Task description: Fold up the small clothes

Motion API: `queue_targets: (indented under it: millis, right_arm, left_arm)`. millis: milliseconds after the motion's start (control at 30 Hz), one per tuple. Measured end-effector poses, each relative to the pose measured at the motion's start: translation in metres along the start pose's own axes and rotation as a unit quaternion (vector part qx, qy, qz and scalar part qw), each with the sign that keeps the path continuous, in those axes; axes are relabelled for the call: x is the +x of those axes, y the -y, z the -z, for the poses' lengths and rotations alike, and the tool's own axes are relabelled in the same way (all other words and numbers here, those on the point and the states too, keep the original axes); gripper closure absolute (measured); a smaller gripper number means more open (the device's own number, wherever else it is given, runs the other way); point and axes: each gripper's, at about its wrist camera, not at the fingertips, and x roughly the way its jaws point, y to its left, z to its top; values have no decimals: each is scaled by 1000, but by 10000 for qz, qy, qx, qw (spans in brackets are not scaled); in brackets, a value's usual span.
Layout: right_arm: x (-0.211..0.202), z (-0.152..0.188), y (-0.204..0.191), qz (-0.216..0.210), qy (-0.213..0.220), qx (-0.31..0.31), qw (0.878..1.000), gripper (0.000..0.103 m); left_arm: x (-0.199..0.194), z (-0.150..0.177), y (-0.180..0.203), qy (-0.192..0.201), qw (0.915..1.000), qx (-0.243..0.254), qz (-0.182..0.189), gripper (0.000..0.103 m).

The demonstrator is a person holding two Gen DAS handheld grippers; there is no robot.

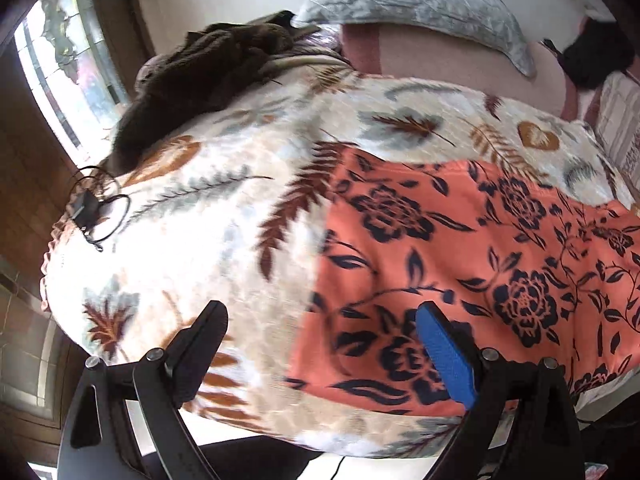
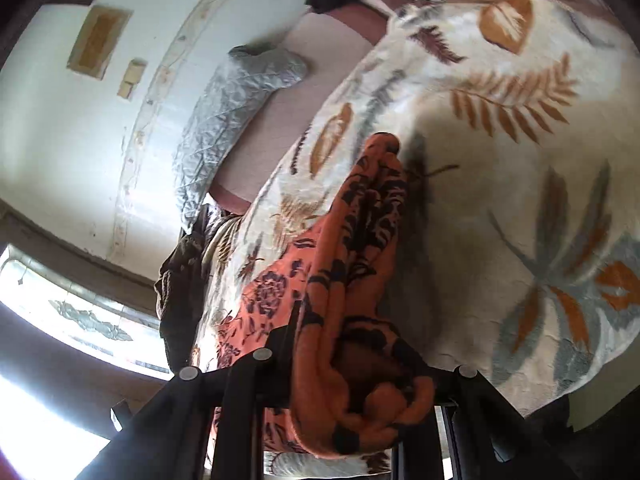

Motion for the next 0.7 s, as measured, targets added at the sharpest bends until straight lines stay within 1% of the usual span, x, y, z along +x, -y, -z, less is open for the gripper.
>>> queue_targets:
  millis: [67, 100, 200, 300, 367, 467, 567, 600, 633, 667, 700]
  right_arm:
    - [2, -1, -42, -24, -42, -425, 9991, 81]
    - [6, 1, -65, -13, -67, -632, 9980, 81]
    - [26, 16, -126, -26, -216, -1119, 9935, 81]
    - [59, 47, -175, -14, -463, -1472, 9880, 81]
    - [87, 73, -197, -22, -678, -1594, 9849, 81]
    - [141, 121, -211, -72, -1286, -1591, 9788, 81]
    - [196, 168, -203, -155, -2059, -1296, 9698, 67]
    - [209, 180, -197, -101, -2297, -1188, 9659, 61]
    - [215, 188, -191, -77, -2424, -1189, 9628, 52]
    - [213, 190, -189, -209, -2407, -1294, 9617, 50]
    - [205, 188, -189, -388, -2391, -1431, 9596, 39]
  left_arm:
    - [-16, -10, -38, 174, 9992, -246, -271, 7]
    - [-24, -14, -55, 272, 9985, -337, -345, 7]
    - [-49, -24, -101, 625, 9947, -550, -598, 7]
    - [-66, -29, -135, 821, 9921, -688, -652, 7]
    - [-75, -26, -151, 916, 9901, -806, -697, 7]
    - [-81, -20, -165, 929, 9898, -875, -632, 7]
    - [-82, -13, -169, 917, 9899, -877, -636, 7]
    - [-81, -11, -168, 905, 9900, -880, -628, 7]
    - [-79, -9, -167, 885, 9906, -868, -581, 7]
    - [-78, -7, -164, 858, 9914, -848, -502, 7]
    - [-75, -6, -161, 832, 9922, -830, -422, 7]
